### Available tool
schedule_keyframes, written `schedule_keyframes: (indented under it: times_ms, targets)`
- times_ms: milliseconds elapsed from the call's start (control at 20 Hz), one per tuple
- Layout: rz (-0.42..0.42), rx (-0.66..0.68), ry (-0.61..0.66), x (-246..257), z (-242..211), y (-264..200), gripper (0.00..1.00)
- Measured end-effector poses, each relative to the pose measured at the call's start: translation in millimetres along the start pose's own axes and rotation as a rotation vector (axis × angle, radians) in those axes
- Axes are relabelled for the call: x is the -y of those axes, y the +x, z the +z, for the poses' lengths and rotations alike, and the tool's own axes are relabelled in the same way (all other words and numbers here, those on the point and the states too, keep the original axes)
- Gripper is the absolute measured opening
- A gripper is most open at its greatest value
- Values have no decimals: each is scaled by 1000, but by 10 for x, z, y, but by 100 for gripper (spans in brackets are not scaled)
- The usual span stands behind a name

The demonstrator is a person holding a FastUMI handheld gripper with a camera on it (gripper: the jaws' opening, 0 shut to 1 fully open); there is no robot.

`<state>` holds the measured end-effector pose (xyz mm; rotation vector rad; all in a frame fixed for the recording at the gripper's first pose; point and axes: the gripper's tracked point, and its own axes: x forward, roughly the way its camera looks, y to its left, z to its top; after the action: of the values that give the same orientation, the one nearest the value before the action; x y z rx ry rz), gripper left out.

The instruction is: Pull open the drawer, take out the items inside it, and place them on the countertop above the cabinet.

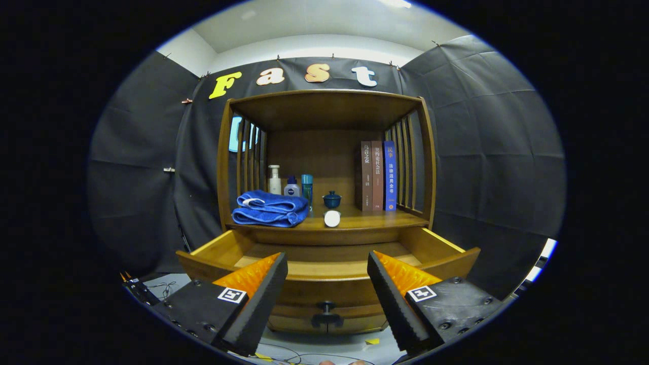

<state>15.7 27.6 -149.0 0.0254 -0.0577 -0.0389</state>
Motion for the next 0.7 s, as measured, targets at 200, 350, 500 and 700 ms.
schedule_keyframes:
  times_ms: [200, 350, 500, 700]
  targets:
    - [4, -27, -5, -1, -338, -34, 100]
    - [4, -65, -7, -7, -569, 13, 99]
    - [10, -89, 4, -3, -710, 87, 100]
    - [23, -119, 10, -41, -804, 208, 100]
